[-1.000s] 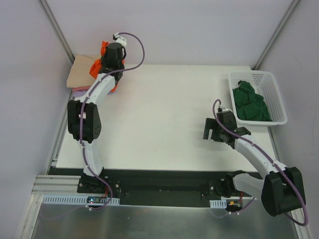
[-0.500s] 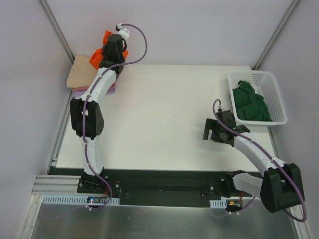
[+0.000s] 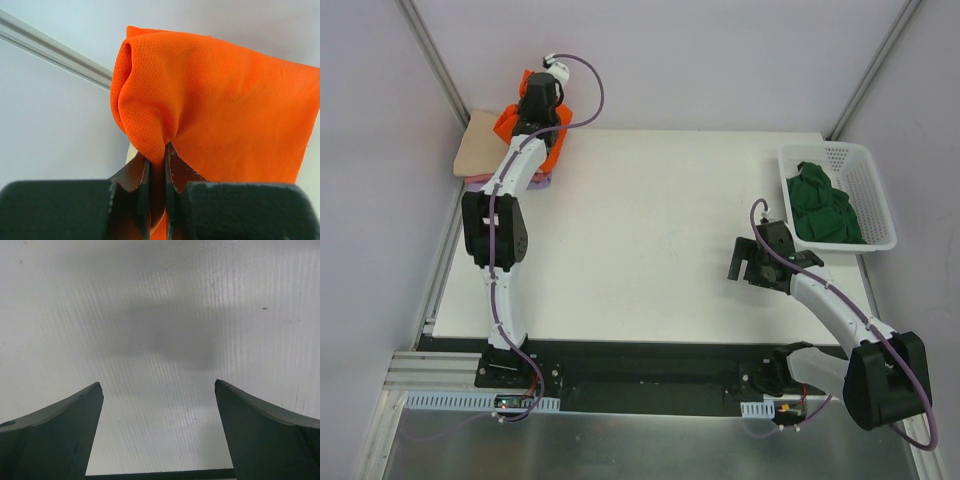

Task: Fold and stack the t-shirts
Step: Put the neatly folded tshirt into the corner of the board with the left arm

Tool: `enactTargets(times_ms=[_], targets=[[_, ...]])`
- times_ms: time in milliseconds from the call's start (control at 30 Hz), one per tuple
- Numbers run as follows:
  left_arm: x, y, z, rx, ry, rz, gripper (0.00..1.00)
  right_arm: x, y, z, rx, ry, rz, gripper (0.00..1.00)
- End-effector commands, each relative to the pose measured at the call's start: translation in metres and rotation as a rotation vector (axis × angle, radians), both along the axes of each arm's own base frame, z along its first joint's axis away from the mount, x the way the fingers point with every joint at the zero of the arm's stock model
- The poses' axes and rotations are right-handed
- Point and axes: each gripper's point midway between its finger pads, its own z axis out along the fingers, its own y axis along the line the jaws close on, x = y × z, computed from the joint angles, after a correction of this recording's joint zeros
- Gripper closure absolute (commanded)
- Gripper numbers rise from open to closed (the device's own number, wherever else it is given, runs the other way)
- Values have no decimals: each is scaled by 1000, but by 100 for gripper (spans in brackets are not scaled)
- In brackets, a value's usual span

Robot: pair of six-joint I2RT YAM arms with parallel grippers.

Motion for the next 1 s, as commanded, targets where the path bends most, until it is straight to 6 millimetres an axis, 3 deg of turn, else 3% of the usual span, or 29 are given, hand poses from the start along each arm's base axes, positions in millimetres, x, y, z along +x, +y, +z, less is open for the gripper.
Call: enactTargets(times_ms=[0, 433, 500, 533, 967], targets=[[12, 20, 17, -32, -69, 18, 100, 7, -3, 16, 6, -42, -46, 4], [29, 71, -9, -51, -45, 42, 100, 11, -13, 13, -58, -28, -60, 4], [31, 71, -12, -54, -43, 39, 100, 12, -14, 11, -73, -23, -61, 4], [31, 83, -15, -52, -37, 48, 100, 13, -16, 10, -85, -18, -62, 4], [39, 117, -34, -90, -34, 81, 100, 18, -17, -3, -114, 51, -85, 4]])
